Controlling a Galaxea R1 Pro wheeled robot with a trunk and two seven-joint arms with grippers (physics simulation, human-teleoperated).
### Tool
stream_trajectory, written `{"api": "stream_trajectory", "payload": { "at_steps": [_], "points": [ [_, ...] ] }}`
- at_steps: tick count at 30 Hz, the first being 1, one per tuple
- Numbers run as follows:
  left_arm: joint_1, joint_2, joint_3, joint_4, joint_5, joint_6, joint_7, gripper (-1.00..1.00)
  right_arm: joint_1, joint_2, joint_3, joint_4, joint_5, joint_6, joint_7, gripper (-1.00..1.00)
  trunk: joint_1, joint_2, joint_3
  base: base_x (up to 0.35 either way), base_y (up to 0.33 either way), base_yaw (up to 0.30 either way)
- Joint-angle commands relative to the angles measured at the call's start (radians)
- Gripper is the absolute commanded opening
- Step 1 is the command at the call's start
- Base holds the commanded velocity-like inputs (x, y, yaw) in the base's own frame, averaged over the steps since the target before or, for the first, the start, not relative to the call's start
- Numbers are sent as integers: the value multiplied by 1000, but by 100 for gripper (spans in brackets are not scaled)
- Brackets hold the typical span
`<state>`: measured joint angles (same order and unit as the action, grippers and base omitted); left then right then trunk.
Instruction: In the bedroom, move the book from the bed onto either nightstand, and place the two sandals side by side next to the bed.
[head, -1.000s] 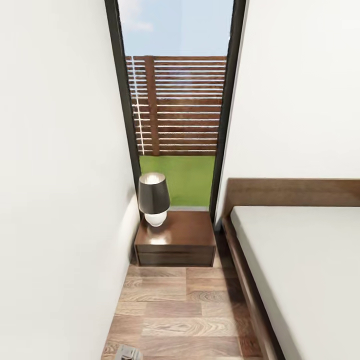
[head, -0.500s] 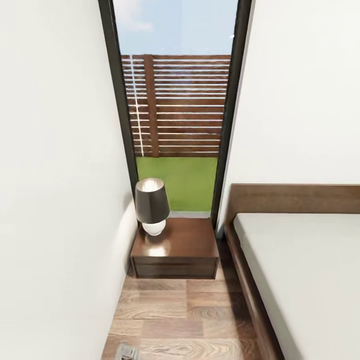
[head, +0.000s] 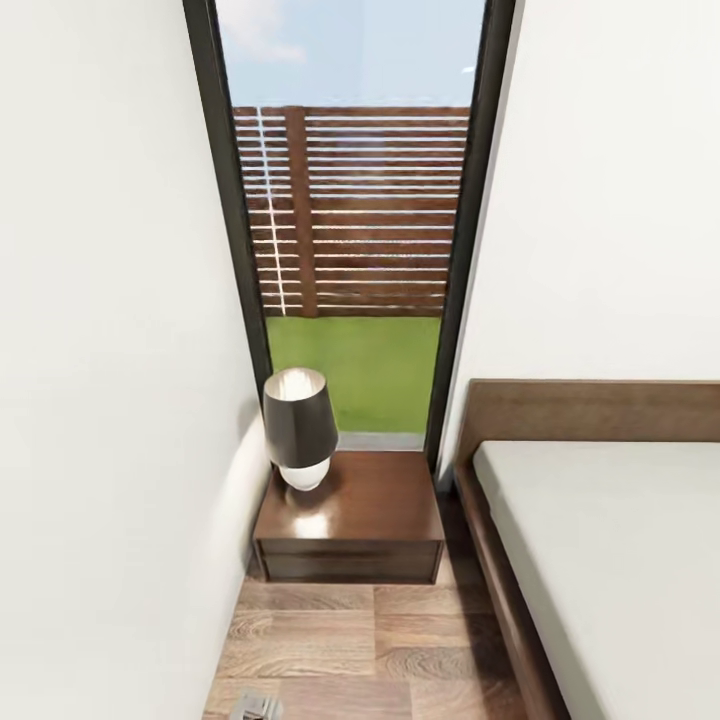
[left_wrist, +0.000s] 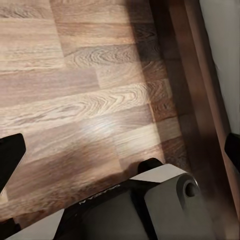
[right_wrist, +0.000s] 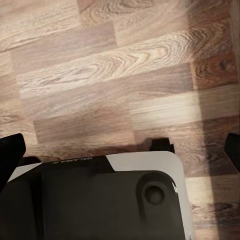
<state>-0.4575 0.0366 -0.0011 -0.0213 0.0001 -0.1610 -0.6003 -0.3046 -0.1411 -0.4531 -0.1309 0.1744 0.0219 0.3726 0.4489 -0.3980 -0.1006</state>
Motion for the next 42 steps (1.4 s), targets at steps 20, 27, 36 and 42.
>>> {"api": "stream_trajectory", "payload": {
  "at_steps": [20, 27, 36, 42],
  "points": [
    [-1, 0, 0, 1, 0, -5, -3, 100, -1, 0, -9, -1, 10, 2, 5, 100, 1, -2, -6, 168, 0, -109],
    [-1, 0, 0, 1, 0, -5, -3, 100, -1, 1, -9, -1, 10, 2, 5, 100, 1, -2, -9, 1, 0, -202],
    [-1, 1, 0, 1, 0, -5, -3, 100, -1, 1, -9, -1, 10, 2, 5, 100, 1, -2, -13, 0, 0, -203],
    [-1, 1, 0, 1, 0, -5, -3, 100, -1, 0, -9, -1, 10, 2, 5, 100, 1, -2, -15, 0, 0, -203]
  ]
}}
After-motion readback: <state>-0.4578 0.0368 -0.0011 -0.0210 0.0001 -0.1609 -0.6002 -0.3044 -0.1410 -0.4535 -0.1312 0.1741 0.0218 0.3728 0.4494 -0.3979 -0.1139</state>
